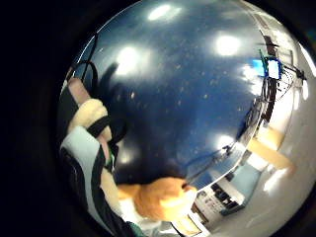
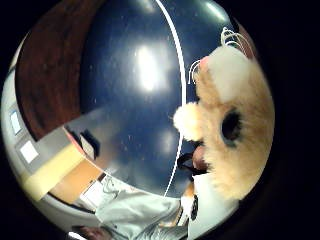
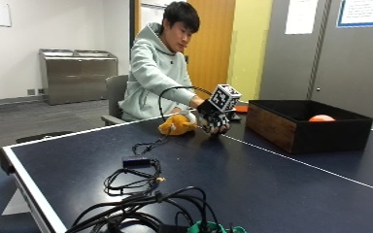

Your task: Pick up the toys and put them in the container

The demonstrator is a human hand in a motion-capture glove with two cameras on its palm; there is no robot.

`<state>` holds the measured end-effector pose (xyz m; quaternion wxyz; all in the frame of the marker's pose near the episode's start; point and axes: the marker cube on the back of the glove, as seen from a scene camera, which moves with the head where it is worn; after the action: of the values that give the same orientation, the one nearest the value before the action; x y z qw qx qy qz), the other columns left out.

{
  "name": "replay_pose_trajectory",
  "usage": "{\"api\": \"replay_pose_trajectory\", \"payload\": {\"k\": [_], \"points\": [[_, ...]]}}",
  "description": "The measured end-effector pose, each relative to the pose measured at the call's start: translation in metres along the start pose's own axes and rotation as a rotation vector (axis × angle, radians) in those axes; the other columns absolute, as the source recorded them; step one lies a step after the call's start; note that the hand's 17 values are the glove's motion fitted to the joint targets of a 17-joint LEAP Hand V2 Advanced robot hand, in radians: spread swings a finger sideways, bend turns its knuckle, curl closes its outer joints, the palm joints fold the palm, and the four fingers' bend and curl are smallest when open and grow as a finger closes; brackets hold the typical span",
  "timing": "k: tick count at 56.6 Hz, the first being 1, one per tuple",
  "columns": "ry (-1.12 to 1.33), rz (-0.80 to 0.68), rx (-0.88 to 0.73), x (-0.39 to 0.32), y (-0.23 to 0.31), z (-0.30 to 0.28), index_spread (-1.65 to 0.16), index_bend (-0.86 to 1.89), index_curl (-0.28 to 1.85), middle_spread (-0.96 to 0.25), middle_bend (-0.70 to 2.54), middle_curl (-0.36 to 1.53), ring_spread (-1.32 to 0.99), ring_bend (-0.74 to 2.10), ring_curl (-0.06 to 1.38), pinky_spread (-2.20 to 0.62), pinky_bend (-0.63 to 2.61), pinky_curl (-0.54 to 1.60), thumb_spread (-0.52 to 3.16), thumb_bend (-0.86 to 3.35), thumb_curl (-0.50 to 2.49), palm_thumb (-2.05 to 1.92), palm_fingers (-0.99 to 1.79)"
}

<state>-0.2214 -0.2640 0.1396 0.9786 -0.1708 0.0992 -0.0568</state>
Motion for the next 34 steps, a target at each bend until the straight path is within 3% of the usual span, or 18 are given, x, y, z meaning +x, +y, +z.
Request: {"api": "replay_pose_trajectory", "payload": {"k": [12, 17, 21, 29, 31, 34], "points": [[0.044, -0.049, -0.011, -0.013, 0.042, -0.042, -0.32, 0.17, 0.22, -0.25, 0.59, 0.49, -0.40, 0.95, 0.46, -0.39, 1.08, 0.41, 0.78, 0.09, 0.71, 0.72, 0.98], [0.152, -0.203, 0.012, -0.015, 0.061, -0.070, -0.33, 0.17, 0.22, -0.26, 0.59, 0.51, -0.40, 0.95, 0.47, -0.39, 1.07, 0.41, 0.73, 0.07, 0.74, 0.73, 0.98], [0.145, -0.115, 0.049, -0.042, 0.079, -0.095, -0.33, 0.17, 0.22, -0.27, 0.58, 0.52, -0.41, 0.95, 0.47, -0.39, 1.07, 0.41, 0.70, 0.06, 0.77, 0.74, 0.98], [0.134, -0.117, 0.130, -0.061, 0.092, -0.156, -0.34, 0.17, 0.23, -0.27, 0.57, 0.55, -0.41, 0.94, 0.48, -0.39, 1.07, 0.42, 0.65, 0.04, 0.81, 0.75, 0.99], [0.121, -0.170, 0.157, -0.074, 0.099, -0.172, -0.34, 0.18, 0.23, -0.28, 0.56, 0.56, -0.41, 0.94, 0.48, -0.39, 1.06, 0.42, 0.64, 0.03, 0.82, 0.75, 0.99], [0.094, -0.373, 0.194, -0.089, 0.111, -0.192, -0.34, 0.17, 0.23, -0.28, 0.56, 0.57, -0.41, 0.94, 0.48, -0.40, 1.06, 0.42, 0.63, 0.02, 0.83, 0.75, 0.99]]}}
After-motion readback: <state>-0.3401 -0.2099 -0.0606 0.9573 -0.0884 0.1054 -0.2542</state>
